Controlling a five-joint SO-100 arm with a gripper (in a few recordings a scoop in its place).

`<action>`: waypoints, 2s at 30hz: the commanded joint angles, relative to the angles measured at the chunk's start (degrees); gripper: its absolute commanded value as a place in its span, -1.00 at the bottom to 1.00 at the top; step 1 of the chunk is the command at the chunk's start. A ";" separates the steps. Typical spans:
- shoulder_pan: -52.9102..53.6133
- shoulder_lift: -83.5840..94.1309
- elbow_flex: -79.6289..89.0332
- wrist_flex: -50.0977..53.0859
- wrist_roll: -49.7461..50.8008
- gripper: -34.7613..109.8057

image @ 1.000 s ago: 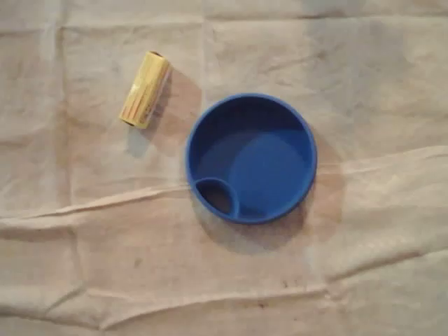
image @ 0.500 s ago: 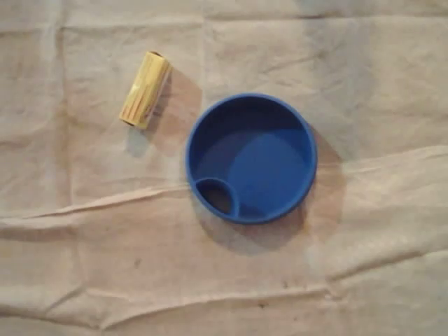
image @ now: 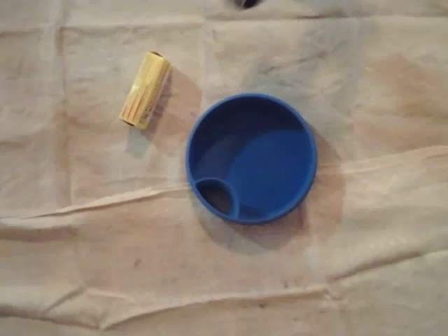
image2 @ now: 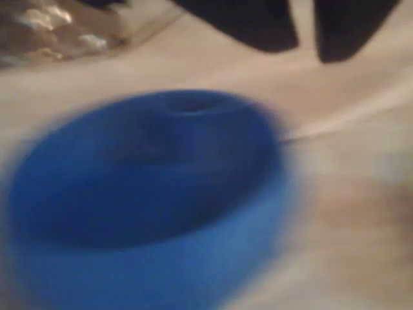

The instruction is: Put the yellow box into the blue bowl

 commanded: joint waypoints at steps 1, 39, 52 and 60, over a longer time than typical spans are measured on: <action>3.43 -4.48 -8.96 -0.88 -3.96 -0.52; 19.16 -44.30 -43.68 -0.09 -32.61 0.00; 21.01 -44.38 -44.12 7.47 -31.73 0.03; 20.39 -44.56 -43.33 0.26 -25.31 0.03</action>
